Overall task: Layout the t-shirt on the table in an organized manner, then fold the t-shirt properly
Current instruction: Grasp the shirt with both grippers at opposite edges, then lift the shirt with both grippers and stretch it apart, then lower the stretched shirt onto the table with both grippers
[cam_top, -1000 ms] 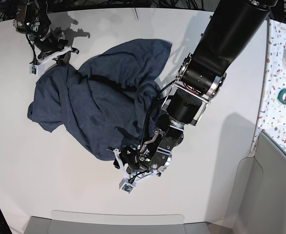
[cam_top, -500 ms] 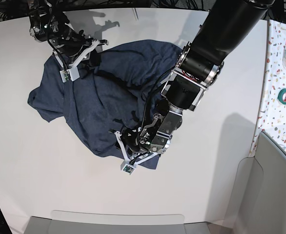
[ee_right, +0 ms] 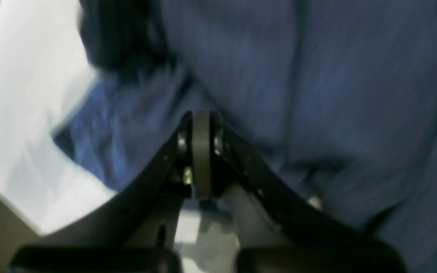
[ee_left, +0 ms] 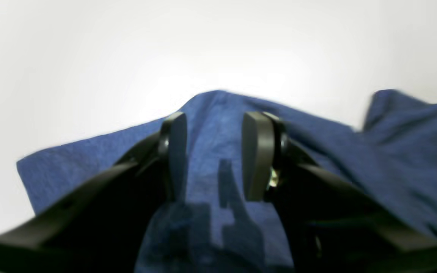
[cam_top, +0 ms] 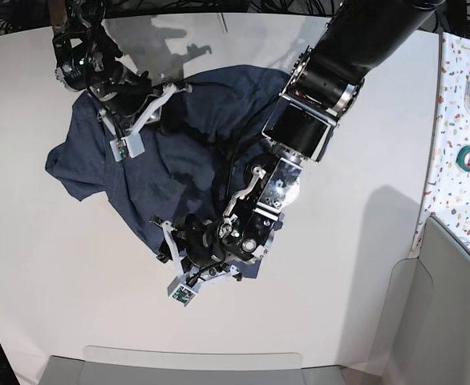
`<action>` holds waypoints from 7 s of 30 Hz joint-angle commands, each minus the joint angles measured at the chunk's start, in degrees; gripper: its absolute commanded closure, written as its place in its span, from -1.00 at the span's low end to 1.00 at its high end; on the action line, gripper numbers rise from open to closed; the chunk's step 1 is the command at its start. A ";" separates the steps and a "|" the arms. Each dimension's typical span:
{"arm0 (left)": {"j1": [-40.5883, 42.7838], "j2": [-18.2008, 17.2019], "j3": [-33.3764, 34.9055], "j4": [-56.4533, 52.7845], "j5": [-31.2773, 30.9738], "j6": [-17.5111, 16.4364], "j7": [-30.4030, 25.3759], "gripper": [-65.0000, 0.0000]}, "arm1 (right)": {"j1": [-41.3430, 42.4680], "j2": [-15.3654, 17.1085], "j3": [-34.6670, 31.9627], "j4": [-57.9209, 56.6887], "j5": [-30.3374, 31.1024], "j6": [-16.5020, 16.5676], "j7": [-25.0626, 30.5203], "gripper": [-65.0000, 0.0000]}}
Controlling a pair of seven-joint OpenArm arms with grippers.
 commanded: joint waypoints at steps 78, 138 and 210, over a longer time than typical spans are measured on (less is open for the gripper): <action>50.85 -6.12 5.37 45.73 -0.32 9.13 -6.38 0.21 | 55.46 -20.79 9.61 -43.33 0.13 16.82 -7.67 0.93; 59.11 -24.14 -12.04 51.18 -0.15 32.60 -9.10 0.21 | 49.49 -17.36 7.33 -29.35 -0.31 16.82 -7.23 0.93; 36.43 -17.55 18.64 27.09 0.12 41.92 -11.48 1.00 | 46.85 -18.51 7.33 -29.44 -0.22 16.82 -7.23 0.93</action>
